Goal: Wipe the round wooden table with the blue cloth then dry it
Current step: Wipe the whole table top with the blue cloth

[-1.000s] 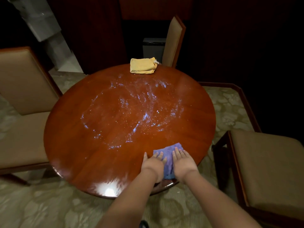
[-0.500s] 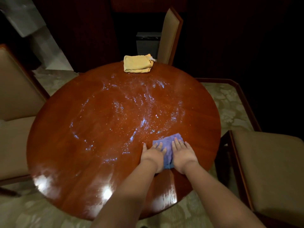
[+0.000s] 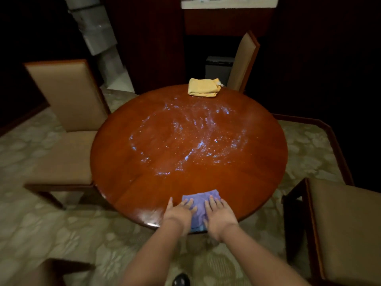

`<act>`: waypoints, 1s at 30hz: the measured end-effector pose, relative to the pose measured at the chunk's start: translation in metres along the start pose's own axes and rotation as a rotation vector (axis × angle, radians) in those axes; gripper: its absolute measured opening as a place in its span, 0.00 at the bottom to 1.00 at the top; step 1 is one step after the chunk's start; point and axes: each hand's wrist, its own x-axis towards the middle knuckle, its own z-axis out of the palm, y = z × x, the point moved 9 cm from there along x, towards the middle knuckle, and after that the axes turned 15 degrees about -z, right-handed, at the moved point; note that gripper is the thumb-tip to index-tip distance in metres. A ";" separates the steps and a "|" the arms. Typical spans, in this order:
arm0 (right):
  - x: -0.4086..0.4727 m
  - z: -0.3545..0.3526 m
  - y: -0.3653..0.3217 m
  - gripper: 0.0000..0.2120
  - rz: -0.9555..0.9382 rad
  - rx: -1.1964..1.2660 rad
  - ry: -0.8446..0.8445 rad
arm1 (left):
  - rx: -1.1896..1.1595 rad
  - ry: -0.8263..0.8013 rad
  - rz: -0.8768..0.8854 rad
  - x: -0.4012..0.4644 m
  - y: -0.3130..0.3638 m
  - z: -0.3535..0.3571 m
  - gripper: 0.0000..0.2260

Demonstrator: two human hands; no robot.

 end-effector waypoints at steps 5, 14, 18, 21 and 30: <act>0.006 -0.002 -0.068 0.30 -0.157 -0.081 -0.013 | -0.048 -0.046 -0.112 -0.028 -0.050 0.042 0.28; 0.055 -0.034 -0.127 0.30 -0.267 -0.150 -0.043 | -0.049 -0.027 -0.163 -0.010 -0.133 0.052 0.27; 0.096 -0.056 -0.150 0.30 -0.272 -0.187 -0.050 | -0.091 -0.016 -0.171 0.012 -0.181 0.054 0.24; 0.127 -0.074 -0.161 0.29 -0.255 -0.206 -0.046 | -0.095 -0.012 -0.155 0.036 -0.212 0.046 0.24; 0.176 -0.109 -0.156 0.31 -0.126 -0.200 -0.057 | -0.007 0.053 0.005 0.100 -0.250 0.006 0.27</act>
